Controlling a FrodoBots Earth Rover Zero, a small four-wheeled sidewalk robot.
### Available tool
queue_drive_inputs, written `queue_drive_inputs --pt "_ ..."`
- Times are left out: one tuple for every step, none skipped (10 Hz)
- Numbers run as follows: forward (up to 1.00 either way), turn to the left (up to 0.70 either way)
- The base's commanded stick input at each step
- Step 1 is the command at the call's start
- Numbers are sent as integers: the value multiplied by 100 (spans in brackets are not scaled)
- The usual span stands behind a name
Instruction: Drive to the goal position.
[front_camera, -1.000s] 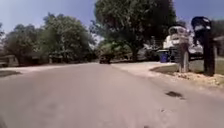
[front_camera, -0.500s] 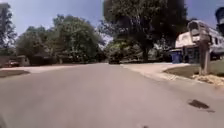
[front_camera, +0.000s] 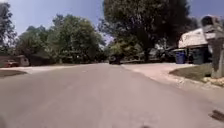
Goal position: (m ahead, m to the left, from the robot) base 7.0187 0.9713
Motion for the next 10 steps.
queue_drive_inputs --pt "70 35" --pt "70 35" --pt "70 35" --pt "70 26" --pt "70 9" --pt "70 0" --pt "70 0" --pt "70 0" --pt "70 0" --pt "70 0"
